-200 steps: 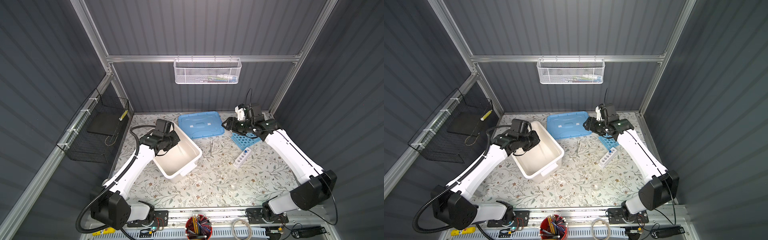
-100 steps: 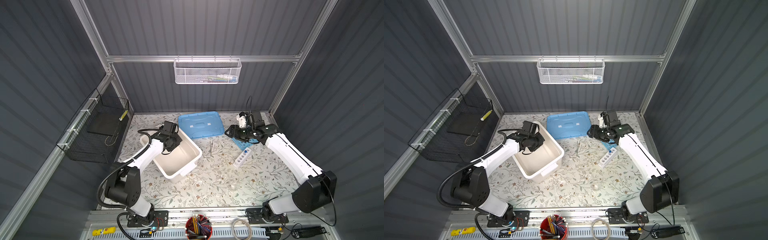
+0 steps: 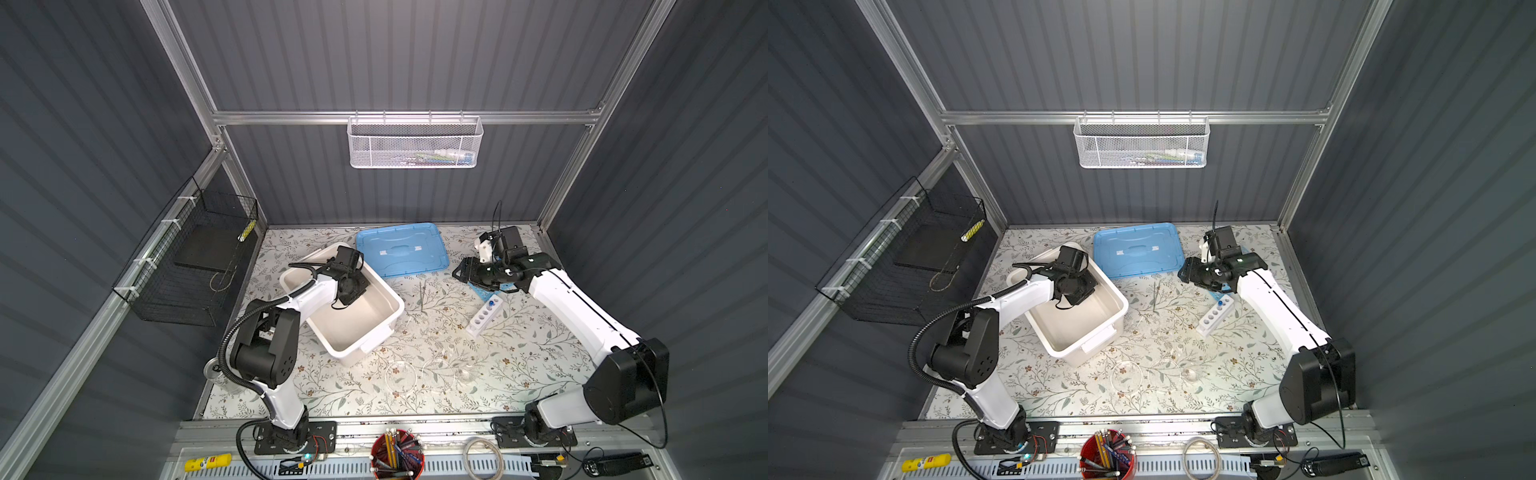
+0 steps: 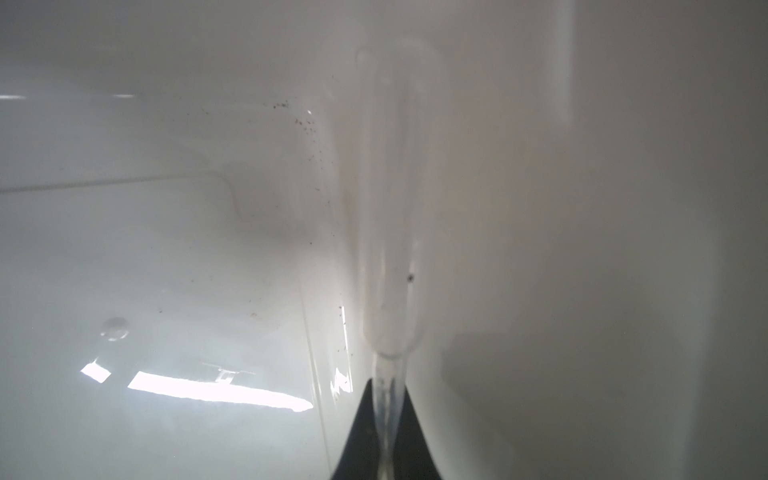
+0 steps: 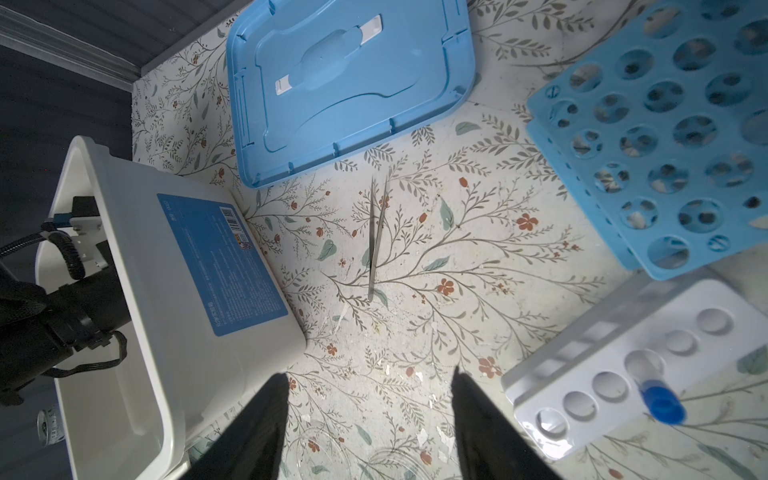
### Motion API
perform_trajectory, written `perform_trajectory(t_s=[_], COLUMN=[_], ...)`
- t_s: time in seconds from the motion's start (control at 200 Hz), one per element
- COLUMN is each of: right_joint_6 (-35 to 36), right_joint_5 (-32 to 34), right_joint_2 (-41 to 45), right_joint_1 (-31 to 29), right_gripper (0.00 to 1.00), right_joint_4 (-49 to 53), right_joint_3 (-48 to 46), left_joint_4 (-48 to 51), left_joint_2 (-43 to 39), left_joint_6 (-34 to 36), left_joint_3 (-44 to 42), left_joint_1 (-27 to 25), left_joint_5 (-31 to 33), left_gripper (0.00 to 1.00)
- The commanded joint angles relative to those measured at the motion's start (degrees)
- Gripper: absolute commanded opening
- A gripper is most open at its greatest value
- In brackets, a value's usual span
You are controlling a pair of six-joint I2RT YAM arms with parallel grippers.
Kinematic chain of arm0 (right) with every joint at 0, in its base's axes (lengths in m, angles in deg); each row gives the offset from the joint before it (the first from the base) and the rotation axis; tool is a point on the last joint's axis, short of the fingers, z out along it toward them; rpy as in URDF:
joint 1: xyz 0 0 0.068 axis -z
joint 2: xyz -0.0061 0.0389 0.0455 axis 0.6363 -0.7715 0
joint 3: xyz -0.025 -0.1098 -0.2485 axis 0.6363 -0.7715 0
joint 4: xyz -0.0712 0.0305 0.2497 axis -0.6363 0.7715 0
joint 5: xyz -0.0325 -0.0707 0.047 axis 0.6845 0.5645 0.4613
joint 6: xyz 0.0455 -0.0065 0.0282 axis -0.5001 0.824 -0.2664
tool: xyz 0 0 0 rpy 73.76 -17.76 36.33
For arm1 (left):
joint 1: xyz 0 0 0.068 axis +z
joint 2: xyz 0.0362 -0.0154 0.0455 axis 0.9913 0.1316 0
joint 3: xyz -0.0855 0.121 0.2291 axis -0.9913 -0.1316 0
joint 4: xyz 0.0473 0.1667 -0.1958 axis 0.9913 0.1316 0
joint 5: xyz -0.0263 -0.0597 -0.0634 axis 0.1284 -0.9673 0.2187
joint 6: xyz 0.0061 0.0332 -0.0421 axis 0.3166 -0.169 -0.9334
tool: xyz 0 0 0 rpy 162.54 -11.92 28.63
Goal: Organize the chemistry lab equipment
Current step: 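Lower the dropper into the white bin with the left gripper and open it, then lower the right gripper onto the steel tweezers and close it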
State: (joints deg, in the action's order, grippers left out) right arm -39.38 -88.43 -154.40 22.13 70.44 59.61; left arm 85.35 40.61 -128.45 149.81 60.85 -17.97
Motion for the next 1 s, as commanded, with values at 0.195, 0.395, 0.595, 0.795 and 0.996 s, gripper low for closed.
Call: perform_trajectory(t_s=[0.195,0.395,0.595,0.795,0.996], right_joint_6=[0.4,0.4,0.4,0.4,0.5], right_joint_5=[-0.3,-0.4,-0.6,1.2,3.9], right_joint_2=[-1.3,-1.5,-2.9,-7.6,-13.8], right_joint_1=[0.2,0.2,0.2,-0.4,-3.9], right_gripper=[0.64,0.64,0.64,0.64,0.61], right_joint_4=[-0.5,-0.7,-0.8,-0.3,-0.7], right_joint_3=[-1.0,-1.6,-2.4,-2.0,0.7], left_joint_4=[-1.8,-1.9,-2.3,0.5,4.7], left_joint_2=[1.8,2.2,2.7,-2.4,-10.4], left_joint_6=[-0.9,-0.6,-0.6,-0.1,1.0], left_joint_3=[-0.7,-1.3,-1.2,-1.1,-1.5], left_joint_1=[0.2,0.1,0.2,0.1,0.1], left_joint_5=[-0.9,-0.4,-0.7,0.6,2.4], left_gripper=[0.16,0.21,0.33,0.5,0.57])
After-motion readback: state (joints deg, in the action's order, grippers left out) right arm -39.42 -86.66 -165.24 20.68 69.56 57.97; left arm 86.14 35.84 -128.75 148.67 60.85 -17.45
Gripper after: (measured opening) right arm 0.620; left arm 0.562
